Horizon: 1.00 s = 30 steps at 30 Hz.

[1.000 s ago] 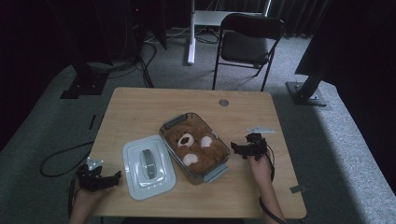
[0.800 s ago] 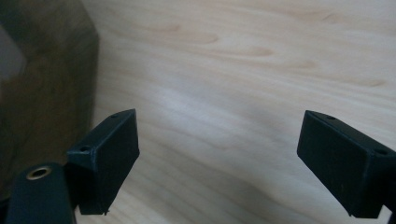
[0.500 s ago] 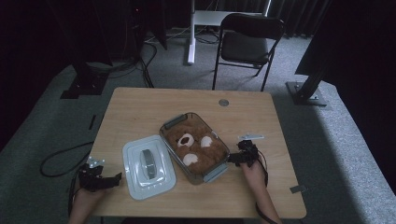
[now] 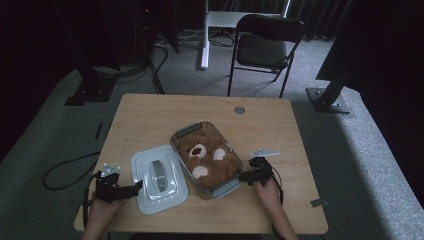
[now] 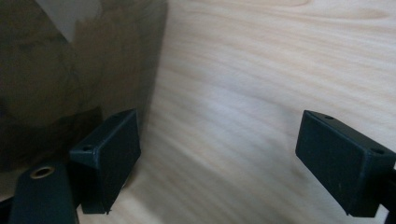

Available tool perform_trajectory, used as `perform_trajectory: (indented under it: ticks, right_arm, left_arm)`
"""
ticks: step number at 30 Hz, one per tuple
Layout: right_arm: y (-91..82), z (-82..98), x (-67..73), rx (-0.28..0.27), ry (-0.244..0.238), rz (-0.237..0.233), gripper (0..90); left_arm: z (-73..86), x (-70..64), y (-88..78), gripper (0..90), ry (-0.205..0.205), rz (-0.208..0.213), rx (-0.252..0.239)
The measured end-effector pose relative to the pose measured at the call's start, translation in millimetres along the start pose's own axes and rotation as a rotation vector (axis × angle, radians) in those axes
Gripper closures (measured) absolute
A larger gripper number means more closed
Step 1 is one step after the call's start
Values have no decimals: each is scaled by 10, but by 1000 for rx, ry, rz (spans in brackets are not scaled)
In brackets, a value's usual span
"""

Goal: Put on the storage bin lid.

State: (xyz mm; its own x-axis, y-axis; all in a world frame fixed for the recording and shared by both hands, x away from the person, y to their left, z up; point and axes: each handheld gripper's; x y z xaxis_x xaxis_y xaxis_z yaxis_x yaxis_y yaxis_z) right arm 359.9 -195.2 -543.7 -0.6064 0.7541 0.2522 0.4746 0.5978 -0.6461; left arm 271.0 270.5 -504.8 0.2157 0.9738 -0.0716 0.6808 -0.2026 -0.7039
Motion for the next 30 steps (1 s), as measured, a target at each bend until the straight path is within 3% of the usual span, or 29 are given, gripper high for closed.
perform_trajectory:
  ticks: [6, 13, 20, 24, 30]
  right_arm:
    - [34, 43, 156, 6, -37, -8, 132]
    - [62, 77, 287, 4, -33, -19, 140]
    - [115, 90, 482, -5, -27, -10, 146]
    - [156, 98, 580, -3, -16, -36, 146]
    - [216, 109, 745, 12, -44, -84, 146]
  left_arm:
    - [-98, -232, 96, 24, 21, 9, -9]
    - [-170, -434, 246, 24, 62, -11, -8]
    - [-155, -439, 390, 25, 75, -39, 27]
    - [-122, -396, 411, 25, 77, -57, 37]
    - [-83, -308, 401, 74, 75, -85, 37]
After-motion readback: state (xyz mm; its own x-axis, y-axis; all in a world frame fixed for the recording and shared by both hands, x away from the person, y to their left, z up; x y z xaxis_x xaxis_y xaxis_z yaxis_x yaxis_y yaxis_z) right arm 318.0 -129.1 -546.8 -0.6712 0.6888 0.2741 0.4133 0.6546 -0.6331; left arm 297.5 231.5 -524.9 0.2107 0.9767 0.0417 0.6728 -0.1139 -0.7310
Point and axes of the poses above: each handheld gripper's, and its own axes: y roughly forward along the jaws, z roughly out of its underside, x roughly to its left, and after that the axes turned 5 degrees about -z, right-handed
